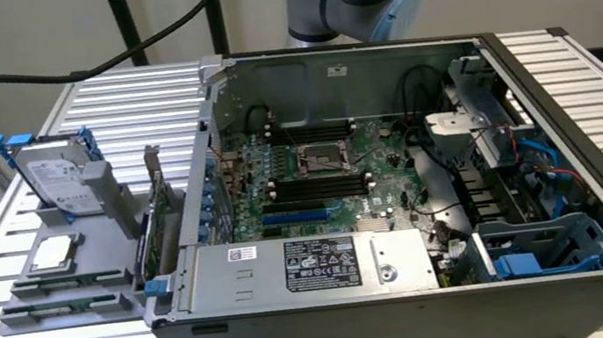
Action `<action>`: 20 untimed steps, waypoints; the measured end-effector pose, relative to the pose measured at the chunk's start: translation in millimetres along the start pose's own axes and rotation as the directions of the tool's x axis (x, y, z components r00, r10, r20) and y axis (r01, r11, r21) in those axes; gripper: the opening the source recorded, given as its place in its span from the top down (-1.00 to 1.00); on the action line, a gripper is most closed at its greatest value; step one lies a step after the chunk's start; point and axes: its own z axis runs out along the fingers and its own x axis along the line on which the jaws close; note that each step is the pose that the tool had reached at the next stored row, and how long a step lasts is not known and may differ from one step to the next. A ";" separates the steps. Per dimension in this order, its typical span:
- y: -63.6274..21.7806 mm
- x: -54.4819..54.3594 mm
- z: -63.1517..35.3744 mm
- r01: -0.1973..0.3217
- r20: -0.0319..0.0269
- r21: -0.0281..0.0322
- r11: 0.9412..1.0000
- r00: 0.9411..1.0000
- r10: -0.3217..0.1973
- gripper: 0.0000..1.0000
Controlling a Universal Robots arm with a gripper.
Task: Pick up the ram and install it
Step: 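Pick up the ram and move it above insertion slot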
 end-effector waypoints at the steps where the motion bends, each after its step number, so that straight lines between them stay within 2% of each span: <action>1: 0.0 0.0 0.0 0.000 0.000 0.000 1.000 1.000 0.000 0.79; 8: 0.0 0.0 0.0 0.003 0.000 0.000 1.000 1.000 -0.003 0.79; 12: 0.0 0.0 0.0 0.070 -0.003 -0.001 0.998 0.998 -0.070 0.79; 16: 0.0 0.0 0.2 0.142 -0.006 -0.003 0.990 0.990 -0.142 0.79; 20: 0.0 0.0 0.5 0.214 -0.009 -0.005 0.977 0.977 -0.214 0.79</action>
